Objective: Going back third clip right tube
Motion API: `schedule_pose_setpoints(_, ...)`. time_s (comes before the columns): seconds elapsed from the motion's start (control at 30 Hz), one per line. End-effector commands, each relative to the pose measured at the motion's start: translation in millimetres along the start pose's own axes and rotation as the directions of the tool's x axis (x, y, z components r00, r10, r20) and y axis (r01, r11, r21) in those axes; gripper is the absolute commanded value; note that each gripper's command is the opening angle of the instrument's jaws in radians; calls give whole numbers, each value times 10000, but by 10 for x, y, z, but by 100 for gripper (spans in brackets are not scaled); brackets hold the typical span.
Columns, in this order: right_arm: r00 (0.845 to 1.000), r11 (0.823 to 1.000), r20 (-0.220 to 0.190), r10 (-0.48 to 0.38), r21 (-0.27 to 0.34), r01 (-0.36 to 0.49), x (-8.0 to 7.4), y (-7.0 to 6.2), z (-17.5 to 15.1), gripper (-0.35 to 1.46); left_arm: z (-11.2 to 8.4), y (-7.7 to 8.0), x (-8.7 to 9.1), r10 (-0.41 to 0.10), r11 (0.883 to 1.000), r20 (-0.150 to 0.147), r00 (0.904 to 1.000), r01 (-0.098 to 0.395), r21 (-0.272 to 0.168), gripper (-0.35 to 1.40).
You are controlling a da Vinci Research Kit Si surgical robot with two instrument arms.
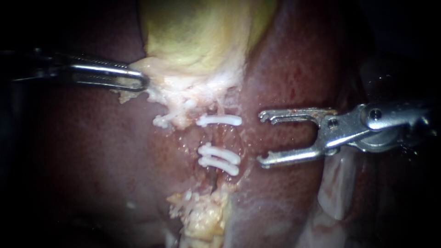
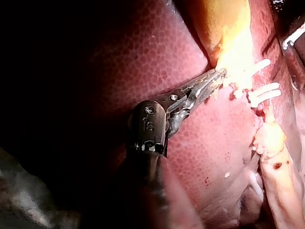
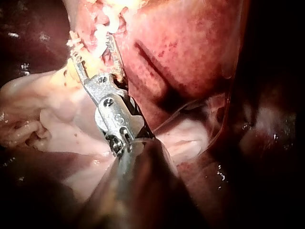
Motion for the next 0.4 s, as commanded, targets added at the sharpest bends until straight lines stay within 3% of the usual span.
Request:
schedule_pose_setpoints(0.03, 10000, 10000, -2, 0, 1, 0, 0, 0, 0, 50, 1, 0, -1, 12, 10000, -1, 10000, -12, 11, -35)
schedule_pose_setpoints(0.4, 10000, 10000, -3, -2, 5, 2, 0, 0, 0, 50, 2, 1, -2, 13, 10000, 5, 10000, -13, -13, -35)
